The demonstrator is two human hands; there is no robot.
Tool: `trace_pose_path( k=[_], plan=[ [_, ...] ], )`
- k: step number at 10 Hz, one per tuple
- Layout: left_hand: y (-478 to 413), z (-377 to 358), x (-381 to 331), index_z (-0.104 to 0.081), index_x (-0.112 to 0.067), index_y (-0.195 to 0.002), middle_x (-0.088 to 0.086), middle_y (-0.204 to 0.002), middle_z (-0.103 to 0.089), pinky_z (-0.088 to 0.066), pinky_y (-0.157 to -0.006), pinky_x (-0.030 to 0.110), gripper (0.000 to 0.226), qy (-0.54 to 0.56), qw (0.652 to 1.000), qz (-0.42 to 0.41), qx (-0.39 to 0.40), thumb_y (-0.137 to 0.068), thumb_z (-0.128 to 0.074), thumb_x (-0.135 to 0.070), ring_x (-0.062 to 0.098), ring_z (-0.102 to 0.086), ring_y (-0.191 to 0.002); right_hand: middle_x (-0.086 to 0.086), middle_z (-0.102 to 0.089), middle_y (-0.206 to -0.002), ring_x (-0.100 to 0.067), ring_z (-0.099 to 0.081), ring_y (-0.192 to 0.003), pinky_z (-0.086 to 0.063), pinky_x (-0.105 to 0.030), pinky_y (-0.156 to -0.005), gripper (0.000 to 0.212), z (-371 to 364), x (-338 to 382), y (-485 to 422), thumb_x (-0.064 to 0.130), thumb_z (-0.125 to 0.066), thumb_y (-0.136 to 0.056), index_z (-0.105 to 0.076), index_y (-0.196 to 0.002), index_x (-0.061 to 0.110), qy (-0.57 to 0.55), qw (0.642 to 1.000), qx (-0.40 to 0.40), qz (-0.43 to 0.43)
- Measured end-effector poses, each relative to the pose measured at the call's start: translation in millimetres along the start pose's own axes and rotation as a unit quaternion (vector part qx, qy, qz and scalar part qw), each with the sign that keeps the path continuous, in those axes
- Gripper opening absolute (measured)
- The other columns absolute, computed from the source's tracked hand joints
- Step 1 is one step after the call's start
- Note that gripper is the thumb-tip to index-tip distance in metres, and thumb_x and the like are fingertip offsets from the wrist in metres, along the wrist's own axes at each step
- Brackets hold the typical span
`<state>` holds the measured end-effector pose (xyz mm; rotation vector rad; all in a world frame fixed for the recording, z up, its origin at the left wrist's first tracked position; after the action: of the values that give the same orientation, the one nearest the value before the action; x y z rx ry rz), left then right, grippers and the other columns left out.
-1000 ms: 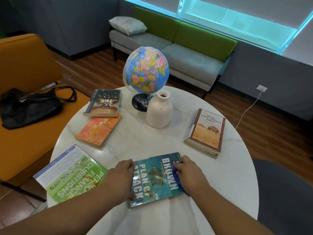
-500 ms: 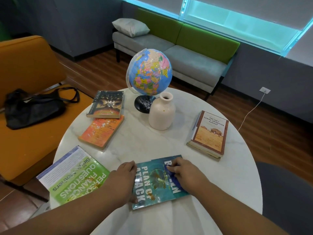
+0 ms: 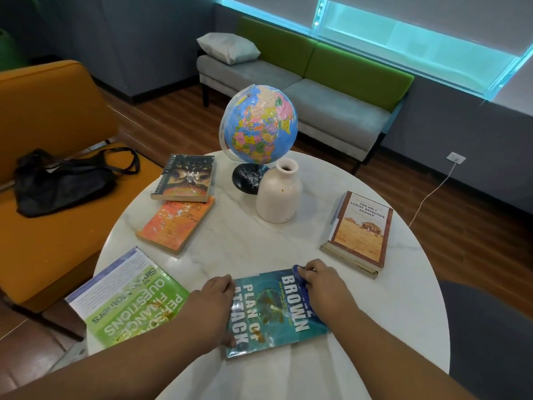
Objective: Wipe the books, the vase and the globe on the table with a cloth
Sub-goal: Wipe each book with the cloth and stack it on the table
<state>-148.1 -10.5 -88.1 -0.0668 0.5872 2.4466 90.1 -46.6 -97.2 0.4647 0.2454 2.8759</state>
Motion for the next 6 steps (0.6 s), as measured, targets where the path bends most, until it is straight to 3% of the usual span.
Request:
trace_pose_path(
  k=[1, 2, 3, 4, 5, 6],
  plan=[
    [0, 0, 0, -0.009, -0.012, -0.153, 0.001, -0.160, -0.007, -0.029, -0.115, 0.036, 0.113, -0.001, 1.000, -0.002, -0.001, -0.071, -0.073, -0.056, 0.019, -0.011, -0.146, 0.002, -0.049, -0.102, -0.012, -0.053, -0.086, -0.041, -0.020, -0.073, 0.022, 2, 18, 10, 0.026, -0.044, -0.100, -0.058, -0.117, 0.022, -0.042, 0.998, 0.030, 0.033],
    [0, 0, 0, -0.008, -0.012, -0.154, 0.001, -0.160, -0.006, -0.029, -0.115, 0.036, 0.113, -0.001, 1.000, -0.004, -0.002, -0.072, -0.073, -0.056, 0.019, -0.011, -0.146, -0.001, -0.060, -0.097, -0.009, -0.058, -0.079, -0.041, -0.016, -0.066, 0.014, 5, 10, 13, 0.026, -0.052, -0.097, -0.064, -0.104, 0.020, -0.093, 0.994, 0.055, 0.012],
    [0, -1, 0, -0.008, -0.012, -0.154, 0.001, -0.161, -0.006, -0.029, -0.115, 0.035, 0.113, 0.002, 1.000, -0.002, -0.003, -0.072, -0.073, -0.054, 0.019, -0.011, -0.146, -0.007, -0.056, -0.114, -0.022, -0.055, -0.090, -0.043, -0.029, -0.076, 0.024, 9, -5, 6, 0.015, -0.051, -0.095, -0.061, -0.116, 0.022, -0.082, 0.994, 0.012, -0.073],
    [-1, 0, 0, -0.009, -0.012, -0.154, 0.002, -0.160, -0.006, -0.029, -0.115, 0.035, 0.113, 0.003, 1.000, -0.003, -0.003, -0.072, -0.074, -0.053, 0.019, -0.011, -0.146, -0.004, -0.045, -0.126, -0.029, -0.048, -0.108, -0.038, -0.033, -0.082, 0.039, -2, 7, 5, 0.003, -0.047, -0.092, -0.052, -0.129, 0.017, -0.007, 0.999, 0.030, -0.031],
    [-1, 0, 1, -0.009, -0.012, -0.154, 0.002, -0.160, -0.006, -0.029, -0.115, 0.035, 0.112, 0.001, 1.000, -0.004, -0.002, -0.072, -0.074, -0.053, 0.019, -0.011, -0.146, -0.011, -0.062, -0.105, -0.020, -0.059, -0.083, -0.044, -0.028, -0.067, 0.012, 1, 19, 12, 0.020, -0.057, -0.095, -0.061, -0.104, 0.015, -0.021, 0.998, 0.055, 0.035],
    [-1, 0, 0, -0.009, -0.012, -0.154, 0.001, -0.160, -0.007, -0.030, -0.114, 0.035, 0.113, 0.001, 1.000, -0.002, -0.004, -0.071, -0.074, -0.054, 0.019, -0.012, -0.146, -0.003, -0.064, -0.085, -0.013, -0.060, -0.067, -0.041, -0.024, -0.054, 0.017, 4, 7, 9, 0.038, -0.053, -0.096, -0.055, -0.087, 0.023, -0.013, 1.000, -0.001, -0.008]
  ],
)
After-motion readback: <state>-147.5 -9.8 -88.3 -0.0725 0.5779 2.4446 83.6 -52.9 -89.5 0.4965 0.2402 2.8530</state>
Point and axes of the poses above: each hand's wrist, its own y-axis away from the middle knuckle, its own z-axis out of the back of the hand, x = y × z, the point moved 3 cm from there along -y, towards the middle knuckle
